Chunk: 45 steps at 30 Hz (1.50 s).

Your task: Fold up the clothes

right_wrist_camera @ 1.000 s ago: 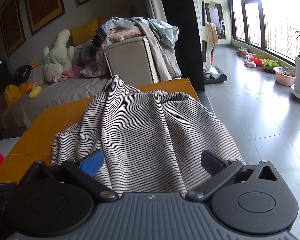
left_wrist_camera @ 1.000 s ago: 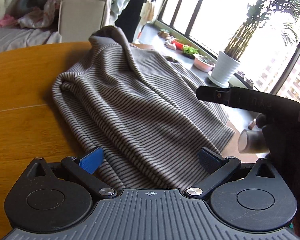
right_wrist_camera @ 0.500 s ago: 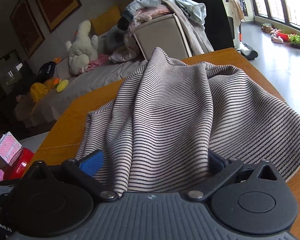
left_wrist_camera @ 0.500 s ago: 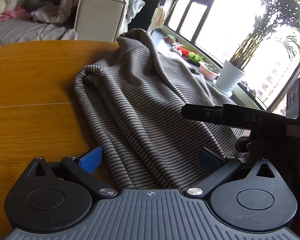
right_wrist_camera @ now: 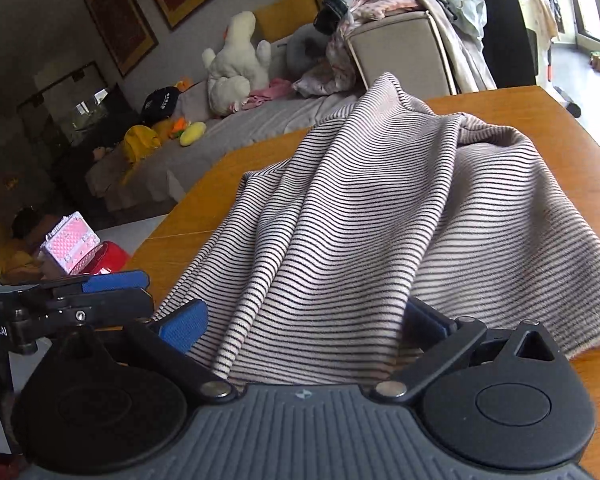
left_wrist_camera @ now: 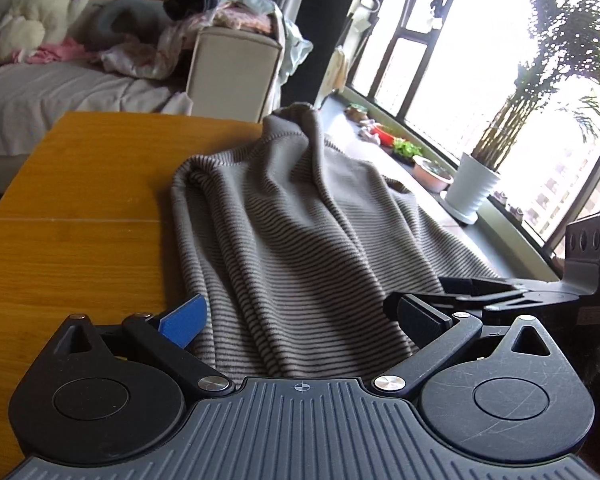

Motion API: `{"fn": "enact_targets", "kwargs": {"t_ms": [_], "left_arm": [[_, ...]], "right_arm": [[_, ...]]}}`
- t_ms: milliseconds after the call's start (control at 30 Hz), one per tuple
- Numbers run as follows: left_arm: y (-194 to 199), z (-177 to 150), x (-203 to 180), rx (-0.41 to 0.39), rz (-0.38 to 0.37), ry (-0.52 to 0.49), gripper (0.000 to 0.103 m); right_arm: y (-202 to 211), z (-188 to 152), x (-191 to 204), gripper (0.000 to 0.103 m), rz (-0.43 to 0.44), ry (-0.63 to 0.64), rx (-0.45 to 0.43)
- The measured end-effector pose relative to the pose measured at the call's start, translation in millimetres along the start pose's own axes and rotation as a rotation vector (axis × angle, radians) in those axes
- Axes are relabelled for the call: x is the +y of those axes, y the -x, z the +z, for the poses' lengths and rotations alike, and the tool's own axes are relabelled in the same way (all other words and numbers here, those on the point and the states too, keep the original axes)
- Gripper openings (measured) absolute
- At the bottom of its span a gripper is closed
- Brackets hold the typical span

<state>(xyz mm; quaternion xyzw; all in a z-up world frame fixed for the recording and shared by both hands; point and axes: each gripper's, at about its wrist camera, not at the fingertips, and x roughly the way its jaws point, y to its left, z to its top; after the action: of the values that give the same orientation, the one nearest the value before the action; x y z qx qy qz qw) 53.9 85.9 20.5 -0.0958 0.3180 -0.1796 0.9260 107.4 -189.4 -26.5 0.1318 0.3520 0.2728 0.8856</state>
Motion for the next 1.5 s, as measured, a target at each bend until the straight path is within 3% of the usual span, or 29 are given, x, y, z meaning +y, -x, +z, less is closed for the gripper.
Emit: {"fn": "enact_targets", "kwargs": {"t_ms": [67,167,233,300,400,500,567,800,967,1000,1033,1067,1200,1333,1500], "left_arm": [[-3,7,-7,-0.016,-0.028,-0.023,0.103],[-30,10,-18,0.007,-0.053,-0.029,0.103],[-48,10,-24,0.03,-0.068,-0.031,0.103],[-69,6,-27,0.076,-0.075,-0.027,0.103],[-77,0,-28,0.083,-0.058,-0.022,0.103],[-74,-1,-22,0.094,-0.081,-0.007,0.103],[-70,-2,-15,0.104,-0.102,0.023,0.103],[-43,-13,-8,0.137,-0.121,0.12,0.103],[-31,-25,-29,0.12,-0.035,0.004,0.101],[-31,-26,-34,0.111,-0.004,-0.024,0.092],[-31,-27,-37,0.102,0.027,-0.051,0.073],[-31,-27,-41,0.092,0.058,-0.078,0.066],[-30,-19,-37,0.08,0.066,-0.072,0.018],[-20,-2,-25,0.008,0.144,-0.089,0.005],[-2,39,18,-0.102,0.303,-0.034,0.004]], "right_arm": [[14,1,-8,0.103,-0.05,-0.026,-0.051],[29,11,-12,0.103,-0.222,0.035,-0.163],[27,22,-19,0.096,-0.291,0.048,-0.186],[16,29,-30,0.076,-0.272,0.015,-0.165],[-14,31,-38,0.063,-0.239,-0.006,-0.09],[-33,31,-25,0.065,-0.249,0.064,-0.09],[-37,29,-19,0.073,-0.241,0.079,-0.08],[-23,13,-10,0.075,-0.172,0.107,-0.059],[-13,8,-19,0.075,-0.132,0.043,-0.088],[-12,8,-19,0.075,-0.133,0.039,-0.091],[-12,8,-19,0.075,-0.138,0.041,-0.093],[-12,7,-18,0.075,-0.142,0.044,-0.095],[-11,5,-20,0.075,-0.141,0.028,-0.105],[-9,4,-22,0.076,-0.147,0.007,-0.117],[6,1,-4,0.076,-0.116,0.069,-0.104]]}}
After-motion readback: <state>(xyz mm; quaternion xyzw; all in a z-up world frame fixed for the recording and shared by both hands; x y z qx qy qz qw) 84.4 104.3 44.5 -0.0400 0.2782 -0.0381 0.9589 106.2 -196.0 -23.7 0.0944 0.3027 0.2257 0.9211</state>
